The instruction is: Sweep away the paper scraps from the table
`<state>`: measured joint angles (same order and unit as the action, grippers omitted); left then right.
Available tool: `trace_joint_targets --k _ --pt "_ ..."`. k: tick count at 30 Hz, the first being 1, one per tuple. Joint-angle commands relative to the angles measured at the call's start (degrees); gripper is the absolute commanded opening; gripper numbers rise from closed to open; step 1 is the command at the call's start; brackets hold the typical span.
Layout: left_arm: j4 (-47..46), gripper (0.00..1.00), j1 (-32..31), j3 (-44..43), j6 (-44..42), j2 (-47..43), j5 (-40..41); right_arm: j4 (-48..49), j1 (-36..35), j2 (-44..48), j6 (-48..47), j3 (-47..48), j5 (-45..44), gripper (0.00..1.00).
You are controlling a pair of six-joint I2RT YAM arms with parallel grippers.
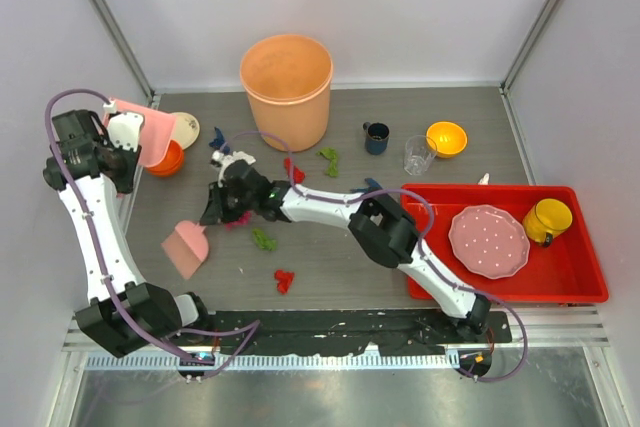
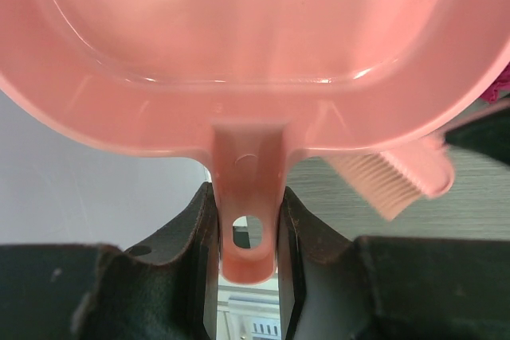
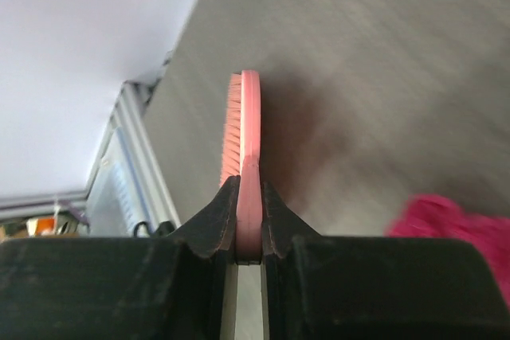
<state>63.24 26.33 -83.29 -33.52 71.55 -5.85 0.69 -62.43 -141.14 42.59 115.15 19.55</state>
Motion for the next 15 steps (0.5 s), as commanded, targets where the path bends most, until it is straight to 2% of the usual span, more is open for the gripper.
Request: trace_joint_targets --k 1,4,9,15 --pt "-1.11 0.0 0.13 1.28 -1.11 0.43 -0.92 -6.21 3.98 11.04 -6.45 -6.67 -12.85 0.01" --pt "-0.84 0.0 -0.92 2.07 -1.46 0.87 -1.36 -10.78 6.35 14.47 -9.1 -9.06 -13.93 0.01" --pt "-0.49 0.0 -3.65 4.44 -2.78 1.05 -1.01 -10.71 9.52 21.69 -10.77 -16.44 -13.66 0.01" --pt "1.26 0.0 -8.13 8.92 -5.67 0.87 -1.1 -13.09 10.23 26.43 -12.88 -16.63 -8.31 0.01"
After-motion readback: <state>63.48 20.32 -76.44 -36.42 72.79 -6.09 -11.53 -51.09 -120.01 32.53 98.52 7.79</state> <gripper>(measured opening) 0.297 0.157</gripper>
